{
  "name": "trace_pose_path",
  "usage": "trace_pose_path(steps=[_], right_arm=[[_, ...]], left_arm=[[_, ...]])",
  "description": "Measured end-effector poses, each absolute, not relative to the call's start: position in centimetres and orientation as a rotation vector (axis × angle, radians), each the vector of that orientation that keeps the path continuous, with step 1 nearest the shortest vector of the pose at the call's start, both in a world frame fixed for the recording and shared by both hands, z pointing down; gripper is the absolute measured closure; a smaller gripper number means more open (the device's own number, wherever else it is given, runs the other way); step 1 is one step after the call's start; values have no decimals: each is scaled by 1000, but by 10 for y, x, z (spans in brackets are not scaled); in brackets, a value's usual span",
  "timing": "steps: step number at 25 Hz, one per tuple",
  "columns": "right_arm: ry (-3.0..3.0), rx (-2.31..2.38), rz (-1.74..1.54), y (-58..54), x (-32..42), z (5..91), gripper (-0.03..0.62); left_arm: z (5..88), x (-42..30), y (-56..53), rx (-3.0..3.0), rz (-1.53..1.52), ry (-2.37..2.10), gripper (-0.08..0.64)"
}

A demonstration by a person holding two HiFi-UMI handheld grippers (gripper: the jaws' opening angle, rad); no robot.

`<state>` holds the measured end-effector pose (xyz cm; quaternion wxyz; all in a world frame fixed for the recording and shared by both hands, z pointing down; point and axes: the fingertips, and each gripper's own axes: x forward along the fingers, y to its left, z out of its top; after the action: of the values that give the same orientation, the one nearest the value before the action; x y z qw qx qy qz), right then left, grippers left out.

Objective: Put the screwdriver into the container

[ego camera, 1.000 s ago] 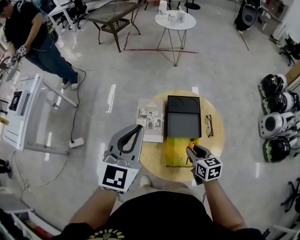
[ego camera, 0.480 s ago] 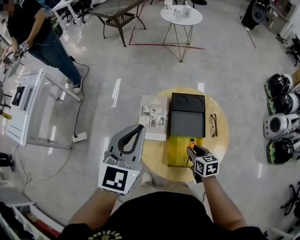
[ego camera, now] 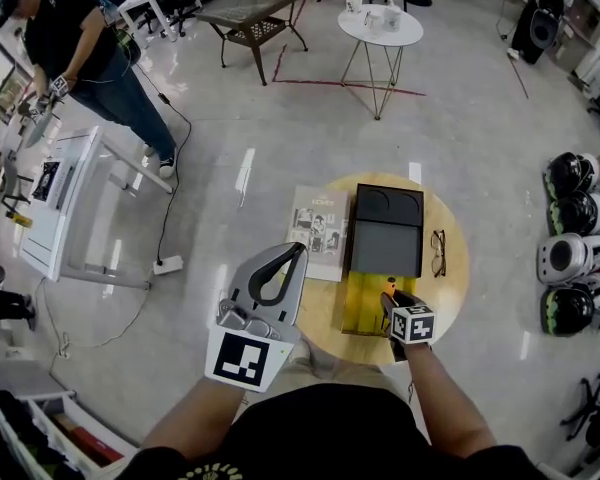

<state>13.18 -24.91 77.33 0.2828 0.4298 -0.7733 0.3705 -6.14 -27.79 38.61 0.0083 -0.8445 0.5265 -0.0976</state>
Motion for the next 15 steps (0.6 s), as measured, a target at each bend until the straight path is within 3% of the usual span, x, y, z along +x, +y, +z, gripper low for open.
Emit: trace_pose_path(steps=[15], right_arm=[[-1964, 1112, 986, -255, 126, 810, 474]], left_arm=[[394, -67, -278, -2622, -389, 1650, 543]])
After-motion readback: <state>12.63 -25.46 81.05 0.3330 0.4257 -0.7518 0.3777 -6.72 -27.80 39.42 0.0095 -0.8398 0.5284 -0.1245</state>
